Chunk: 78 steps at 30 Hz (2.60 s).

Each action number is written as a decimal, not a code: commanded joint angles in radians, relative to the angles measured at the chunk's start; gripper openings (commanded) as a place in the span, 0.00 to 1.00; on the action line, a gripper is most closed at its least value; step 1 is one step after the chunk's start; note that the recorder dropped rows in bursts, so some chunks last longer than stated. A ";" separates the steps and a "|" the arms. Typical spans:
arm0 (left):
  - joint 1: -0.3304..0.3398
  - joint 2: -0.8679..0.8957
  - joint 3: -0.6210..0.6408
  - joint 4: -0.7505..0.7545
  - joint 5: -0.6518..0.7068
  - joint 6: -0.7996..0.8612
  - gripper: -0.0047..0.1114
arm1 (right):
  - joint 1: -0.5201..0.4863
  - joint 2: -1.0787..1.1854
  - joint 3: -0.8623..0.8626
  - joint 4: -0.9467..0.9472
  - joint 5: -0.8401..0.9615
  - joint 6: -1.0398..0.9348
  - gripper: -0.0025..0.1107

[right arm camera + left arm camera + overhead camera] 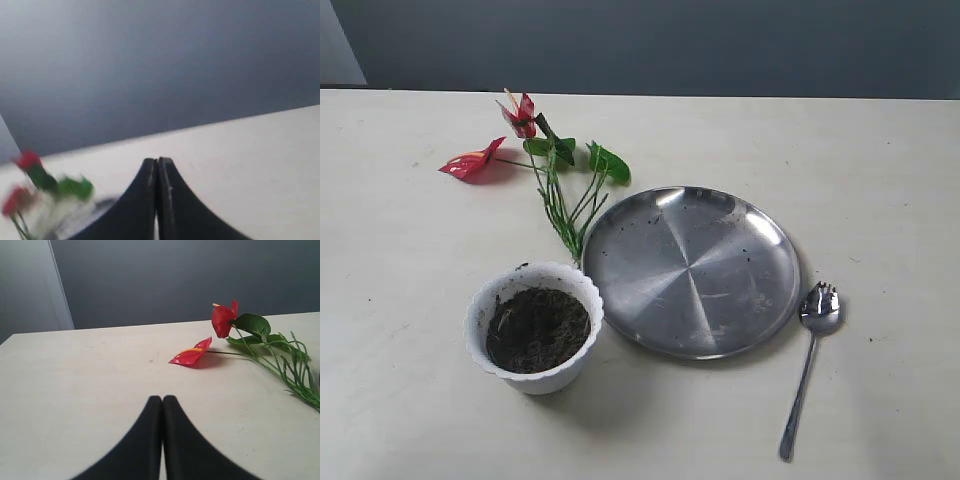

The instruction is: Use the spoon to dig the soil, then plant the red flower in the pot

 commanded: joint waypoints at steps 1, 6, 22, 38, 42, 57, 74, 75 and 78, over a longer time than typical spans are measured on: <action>-0.002 -0.002 0.000 0.006 0.000 -0.002 0.04 | 0.004 -0.006 0.001 0.415 -0.215 0.097 0.02; -0.002 -0.002 0.000 0.006 0.000 -0.002 0.04 | 0.004 -0.006 -0.004 0.498 -0.082 0.099 0.02; -0.002 -0.002 0.000 0.008 0.000 -0.002 0.04 | 0.004 0.586 -0.676 0.382 0.406 -0.551 0.02; -0.002 -0.002 0.000 0.008 0.000 -0.002 0.04 | 0.332 1.620 -1.093 0.356 0.659 -0.514 0.02; -0.002 -0.002 0.000 0.008 0.000 -0.002 0.04 | 0.429 1.626 -1.112 0.293 0.671 -0.578 0.09; -0.002 -0.002 0.000 0.008 0.000 -0.002 0.04 | 0.510 1.655 -1.114 0.361 0.362 -0.574 0.44; -0.002 -0.002 0.000 0.008 0.000 -0.002 0.04 | 0.509 2.179 -1.725 0.281 0.430 -0.510 0.54; -0.002 -0.002 0.000 0.008 0.000 -0.002 0.04 | 0.509 2.190 -1.741 0.249 0.441 -0.473 0.54; -0.002 -0.002 0.000 0.008 0.000 -0.002 0.04 | 0.509 2.131 -1.764 0.043 0.655 -0.379 0.43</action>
